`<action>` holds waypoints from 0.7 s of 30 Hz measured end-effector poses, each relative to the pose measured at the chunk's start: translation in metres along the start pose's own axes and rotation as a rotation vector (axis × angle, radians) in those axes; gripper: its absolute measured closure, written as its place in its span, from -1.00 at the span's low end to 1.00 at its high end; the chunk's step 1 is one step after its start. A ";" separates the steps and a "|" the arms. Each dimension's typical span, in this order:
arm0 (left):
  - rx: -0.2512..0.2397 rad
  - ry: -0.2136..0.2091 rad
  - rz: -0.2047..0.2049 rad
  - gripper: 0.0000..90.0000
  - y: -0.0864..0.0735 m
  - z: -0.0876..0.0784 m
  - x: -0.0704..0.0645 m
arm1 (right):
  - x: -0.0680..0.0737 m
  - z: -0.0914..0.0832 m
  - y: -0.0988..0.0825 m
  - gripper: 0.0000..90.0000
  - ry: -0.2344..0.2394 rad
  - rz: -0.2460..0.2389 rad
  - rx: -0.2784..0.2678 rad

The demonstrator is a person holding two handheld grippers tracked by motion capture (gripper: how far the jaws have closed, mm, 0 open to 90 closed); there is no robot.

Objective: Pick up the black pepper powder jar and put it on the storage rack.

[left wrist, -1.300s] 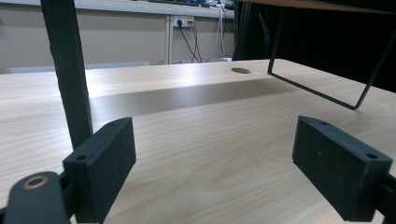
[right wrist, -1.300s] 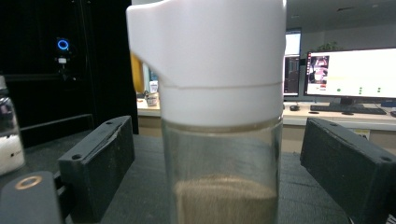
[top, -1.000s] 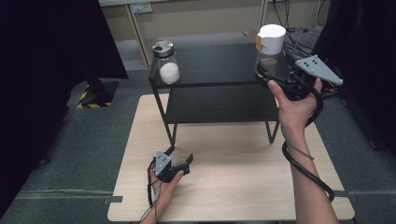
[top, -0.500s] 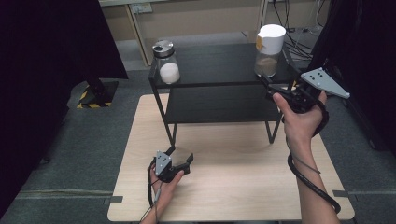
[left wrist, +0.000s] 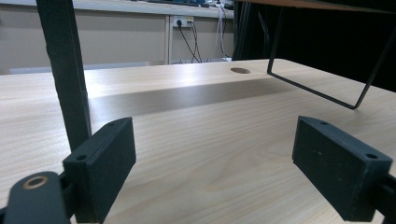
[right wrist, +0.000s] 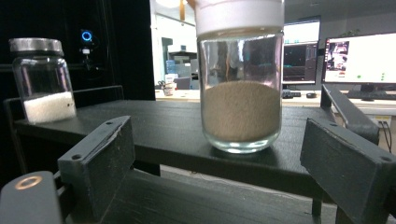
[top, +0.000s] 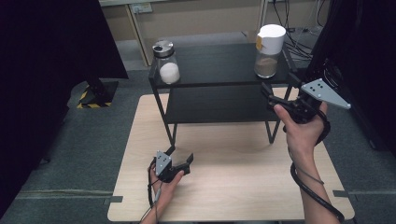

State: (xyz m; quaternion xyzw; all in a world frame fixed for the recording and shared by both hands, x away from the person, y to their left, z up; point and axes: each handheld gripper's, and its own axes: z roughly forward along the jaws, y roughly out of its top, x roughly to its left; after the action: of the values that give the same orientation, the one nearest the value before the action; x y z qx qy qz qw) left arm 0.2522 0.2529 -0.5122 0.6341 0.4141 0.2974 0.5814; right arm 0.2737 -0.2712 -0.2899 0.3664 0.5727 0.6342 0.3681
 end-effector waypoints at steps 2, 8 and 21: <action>-0.001 0.001 0.000 -0.72 0.000 0.000 0.000 | 0.000 -0.002 -0.002 -0.77 0.005 0.001 0.003; -0.002 0.000 0.001 -0.72 0.000 0.000 0.000 | 0.000 -0.006 -0.011 -0.77 0.030 0.027 0.009; -0.002 0.000 0.001 -0.72 0.000 0.000 0.000 | 0.000 -0.016 -0.027 -0.77 0.068 0.030 0.051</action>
State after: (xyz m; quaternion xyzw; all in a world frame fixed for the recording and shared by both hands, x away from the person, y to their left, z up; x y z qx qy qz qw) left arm 0.2520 0.2529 -0.5125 0.6338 0.4135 0.2981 0.5818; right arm 0.2612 -0.2768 -0.3180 0.3624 0.5952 0.6372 0.3293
